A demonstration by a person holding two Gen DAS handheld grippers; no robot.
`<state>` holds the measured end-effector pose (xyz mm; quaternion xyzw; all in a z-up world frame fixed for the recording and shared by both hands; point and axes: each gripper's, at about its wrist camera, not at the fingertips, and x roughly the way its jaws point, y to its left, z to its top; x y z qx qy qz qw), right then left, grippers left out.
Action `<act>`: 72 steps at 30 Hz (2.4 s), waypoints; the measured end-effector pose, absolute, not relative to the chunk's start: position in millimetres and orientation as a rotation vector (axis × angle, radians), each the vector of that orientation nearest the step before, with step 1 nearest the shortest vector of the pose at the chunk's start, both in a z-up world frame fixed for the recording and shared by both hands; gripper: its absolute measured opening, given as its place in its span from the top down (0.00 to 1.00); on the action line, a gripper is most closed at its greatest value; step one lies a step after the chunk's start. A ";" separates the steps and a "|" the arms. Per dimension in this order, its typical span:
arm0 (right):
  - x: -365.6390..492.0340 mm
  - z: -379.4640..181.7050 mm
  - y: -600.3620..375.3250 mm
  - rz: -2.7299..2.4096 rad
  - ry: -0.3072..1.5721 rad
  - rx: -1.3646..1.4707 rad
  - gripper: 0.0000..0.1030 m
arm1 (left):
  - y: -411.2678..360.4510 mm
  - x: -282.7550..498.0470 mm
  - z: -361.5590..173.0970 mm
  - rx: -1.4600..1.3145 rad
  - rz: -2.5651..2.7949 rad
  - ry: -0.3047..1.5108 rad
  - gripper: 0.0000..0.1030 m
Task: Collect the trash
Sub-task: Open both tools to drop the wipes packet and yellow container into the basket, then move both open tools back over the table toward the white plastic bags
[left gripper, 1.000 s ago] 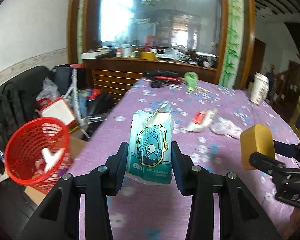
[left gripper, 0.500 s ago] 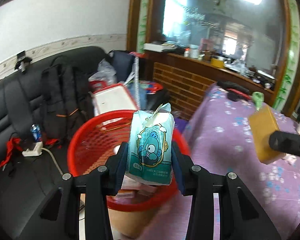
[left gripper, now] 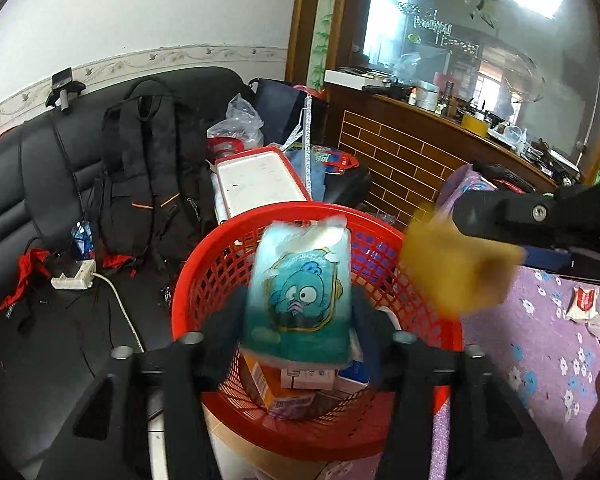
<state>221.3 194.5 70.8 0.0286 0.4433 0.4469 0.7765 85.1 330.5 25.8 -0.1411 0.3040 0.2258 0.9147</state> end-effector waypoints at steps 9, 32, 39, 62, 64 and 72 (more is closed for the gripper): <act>227.3 74.2 121.7 0.890 0.922 0.133 0.26 | 307.2 87.4 38.1 -0.253 0.438 0.586 0.33; 216.8 44.8 -112.8 0.522 0.904 0.206 0.26 | 100.7 124.2 39.3 -0.021 0.066 0.698 0.31; 207.6 39.6 -164.8 0.409 0.877 0.138 0.26 | 30.4 130.6 29.3 0.079 -0.054 0.746 0.31; 230.3 44.3 -228.6 0.343 0.896 0.182 0.26 | -41.6 153.9 22.8 0.220 -0.128 0.796 0.30; 236.8 44.1 -229.4 0.351 0.898 0.178 0.26 | -41.2 153.0 22.5 0.226 -0.127 0.794 0.30; 279.1 31.6 -228.8 0.379 0.915 0.162 0.26 | -36.6 152.6 23.3 0.243 -0.115 0.778 0.30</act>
